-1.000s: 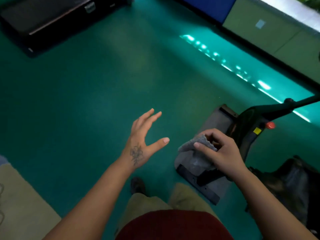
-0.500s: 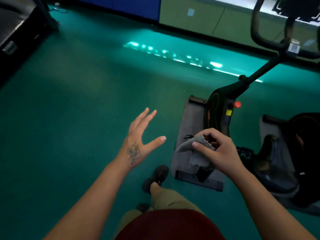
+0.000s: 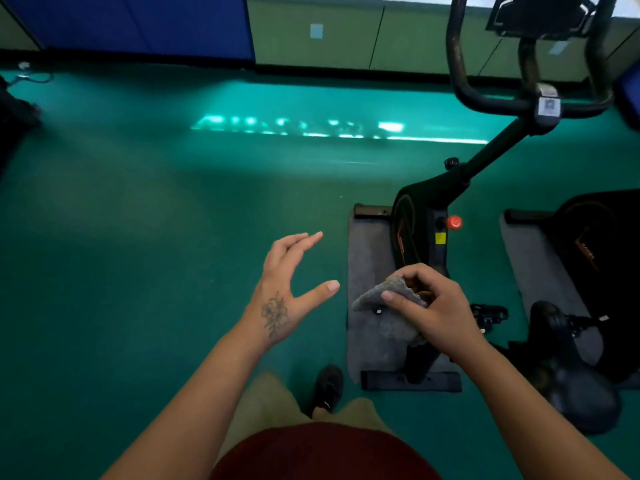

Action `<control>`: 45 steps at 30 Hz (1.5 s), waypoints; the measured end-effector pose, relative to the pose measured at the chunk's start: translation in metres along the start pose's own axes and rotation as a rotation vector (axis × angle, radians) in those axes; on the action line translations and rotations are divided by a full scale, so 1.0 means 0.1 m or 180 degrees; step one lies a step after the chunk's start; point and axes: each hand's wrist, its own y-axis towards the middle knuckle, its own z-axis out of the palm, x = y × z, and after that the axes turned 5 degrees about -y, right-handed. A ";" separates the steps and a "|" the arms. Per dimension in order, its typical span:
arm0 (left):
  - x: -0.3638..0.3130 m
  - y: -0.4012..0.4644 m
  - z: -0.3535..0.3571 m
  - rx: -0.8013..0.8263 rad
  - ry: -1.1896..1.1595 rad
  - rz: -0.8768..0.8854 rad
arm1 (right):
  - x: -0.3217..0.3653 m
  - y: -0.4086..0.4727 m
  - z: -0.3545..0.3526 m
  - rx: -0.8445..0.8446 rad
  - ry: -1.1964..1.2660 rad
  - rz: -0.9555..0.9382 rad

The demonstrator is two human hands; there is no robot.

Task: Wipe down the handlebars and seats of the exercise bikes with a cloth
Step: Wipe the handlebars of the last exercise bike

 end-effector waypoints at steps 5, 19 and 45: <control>0.07 0.63 -0.27 0.0205 -0.0073 0.0057 | 0.11 0.50 0.09 -0.0164 0.0044 0.0146; 0.30 2.87 -1.10 0.1239 -0.0108 0.0521 | 0.51 1.84 0.47 -0.1277 0.0136 0.0777; -0.49 5.65 0.26 0.1878 -0.0104 0.0724 | -0.31 3.85 -0.93 -0.1890 0.0649 0.0841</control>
